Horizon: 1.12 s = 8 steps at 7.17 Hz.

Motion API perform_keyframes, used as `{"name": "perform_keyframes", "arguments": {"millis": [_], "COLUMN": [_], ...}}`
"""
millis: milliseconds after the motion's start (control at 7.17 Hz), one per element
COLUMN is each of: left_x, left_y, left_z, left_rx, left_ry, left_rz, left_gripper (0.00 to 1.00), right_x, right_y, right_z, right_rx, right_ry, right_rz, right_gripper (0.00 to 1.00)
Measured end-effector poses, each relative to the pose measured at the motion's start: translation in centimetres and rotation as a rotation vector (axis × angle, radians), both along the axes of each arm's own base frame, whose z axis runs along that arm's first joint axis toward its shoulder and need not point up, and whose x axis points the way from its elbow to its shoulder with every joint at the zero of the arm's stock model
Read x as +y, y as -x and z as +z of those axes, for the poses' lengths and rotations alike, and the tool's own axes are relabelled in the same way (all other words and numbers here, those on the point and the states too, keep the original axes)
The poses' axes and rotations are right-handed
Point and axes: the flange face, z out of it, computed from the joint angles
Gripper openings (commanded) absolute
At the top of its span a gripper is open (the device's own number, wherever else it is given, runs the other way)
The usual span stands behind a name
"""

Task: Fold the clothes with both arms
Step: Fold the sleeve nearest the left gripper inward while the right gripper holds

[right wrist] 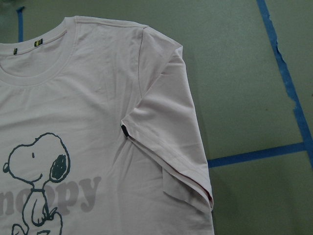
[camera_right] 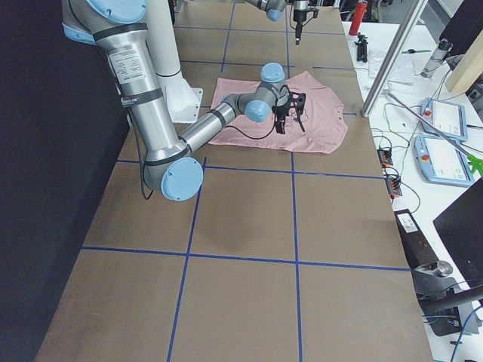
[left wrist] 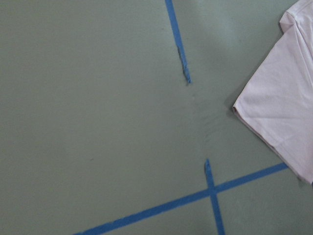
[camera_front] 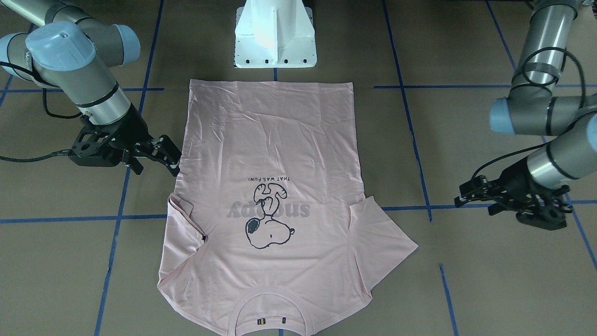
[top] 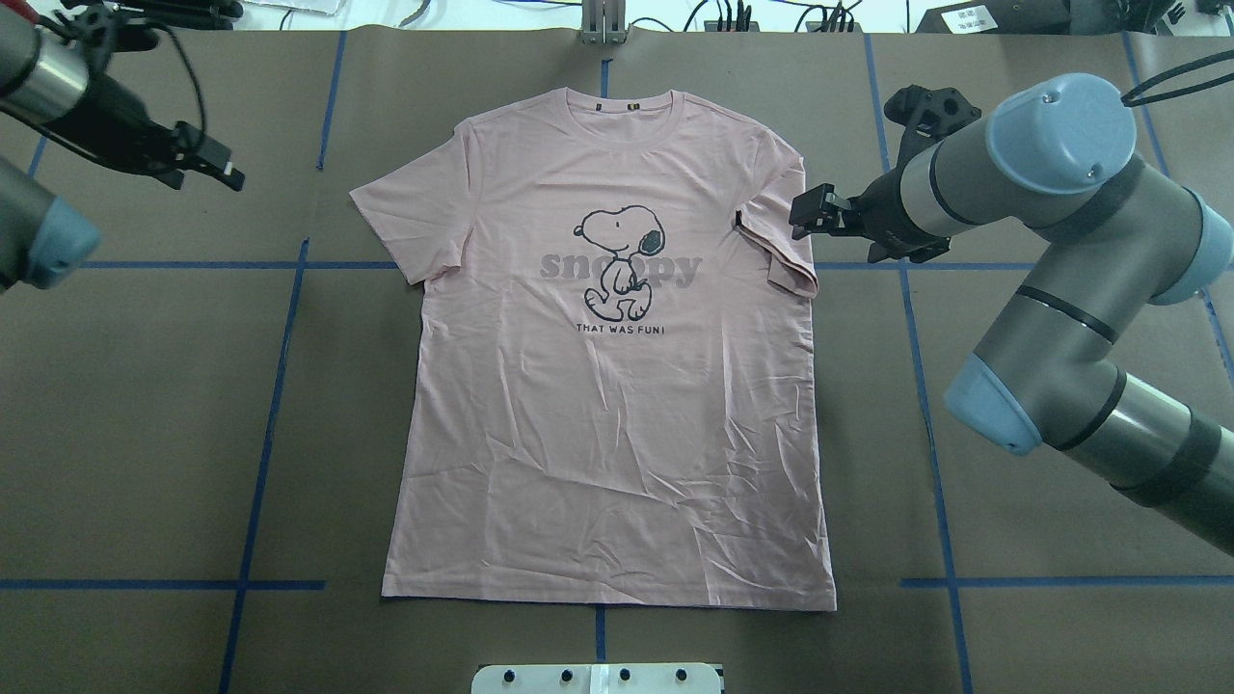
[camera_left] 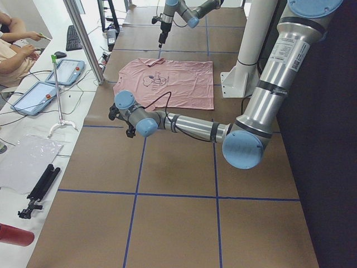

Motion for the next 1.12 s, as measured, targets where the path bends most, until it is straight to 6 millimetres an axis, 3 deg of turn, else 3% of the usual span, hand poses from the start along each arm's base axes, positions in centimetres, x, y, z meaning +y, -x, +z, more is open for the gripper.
{"name": "perform_keyframes", "arguments": {"millis": [140, 419, 698, 1116], "left_x": [0.2, -0.1, -0.6, -1.6], "left_y": [-4.4, -10.2, -12.1, -12.7], "left_z": [-1.8, -3.1, -2.4, -0.6], "left_rx": [-0.022, -0.066, -0.087, -0.101], "left_ry": [0.006, 0.010, 0.007, -0.013], "left_rz": [-0.039, -0.091, -0.112, -0.141], "left_gripper": [0.95, 0.86, 0.81, 0.69], "right_x": [0.4, 0.7, 0.7, 0.6], "right_y": [-0.3, -0.5, -0.3, -0.2], "right_z": [0.6, 1.4, 2.3, 2.7], "right_rx": [0.003, 0.010, 0.022, 0.029], "right_ry": [0.007, 0.014, 0.019, 0.019], "right_rz": [-0.002, -0.004, -0.006, -0.004], "right_gripper": [1.00, 1.00, 1.00, 1.00]}}
